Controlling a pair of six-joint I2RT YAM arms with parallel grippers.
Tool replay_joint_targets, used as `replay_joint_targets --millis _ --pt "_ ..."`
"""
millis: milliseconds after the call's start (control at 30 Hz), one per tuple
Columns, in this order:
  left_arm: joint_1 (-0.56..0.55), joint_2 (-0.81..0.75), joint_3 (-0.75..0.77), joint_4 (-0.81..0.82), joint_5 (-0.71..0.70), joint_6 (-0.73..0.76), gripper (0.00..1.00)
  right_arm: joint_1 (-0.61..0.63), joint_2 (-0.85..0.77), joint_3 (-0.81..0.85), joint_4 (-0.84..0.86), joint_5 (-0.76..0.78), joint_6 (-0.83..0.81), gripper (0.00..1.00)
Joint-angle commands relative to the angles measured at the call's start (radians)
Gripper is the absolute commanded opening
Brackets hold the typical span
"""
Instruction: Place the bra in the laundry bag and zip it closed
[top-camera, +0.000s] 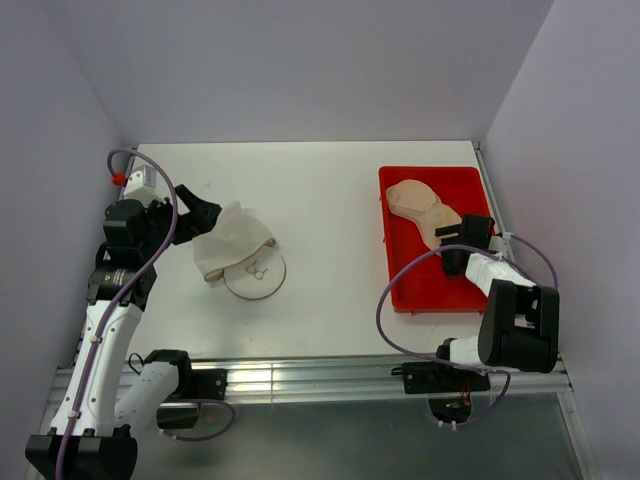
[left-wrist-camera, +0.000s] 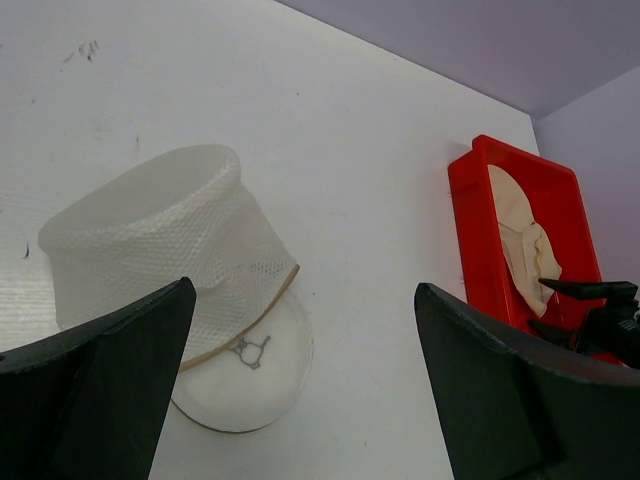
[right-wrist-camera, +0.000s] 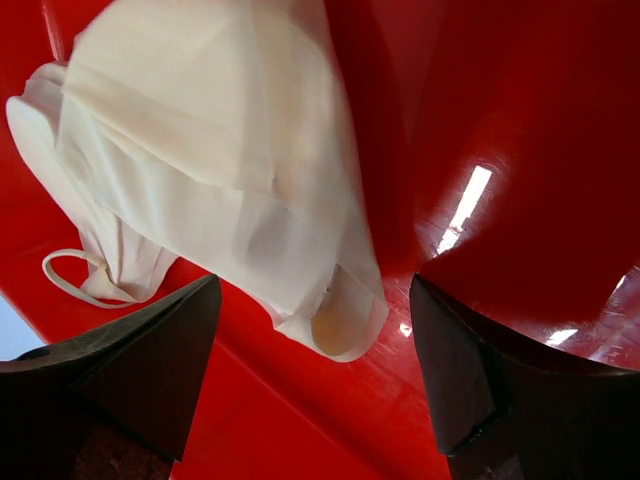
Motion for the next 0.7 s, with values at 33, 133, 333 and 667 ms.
replay_joint_targets --millis 33,133,333,667 --pt "0.006 -0.004 -0.006 0.05 0.021 -0.013 0.99 -0.01 0.012 -0.017 0.068 -0.006 0.036 0.82" --pt "0.006 -0.003 -0.006 0.05 0.023 -0.013 0.99 -0.011 0.03 -0.021 0.102 -0.006 0.042 0.8" --pt "0.006 0.005 -0.009 0.053 0.023 -0.016 0.99 -0.013 0.09 -0.029 0.185 -0.022 0.07 0.6" --pt "0.006 0.019 -0.009 0.053 0.02 -0.016 0.99 -0.014 0.038 0.0 0.158 0.059 0.03 0.19"
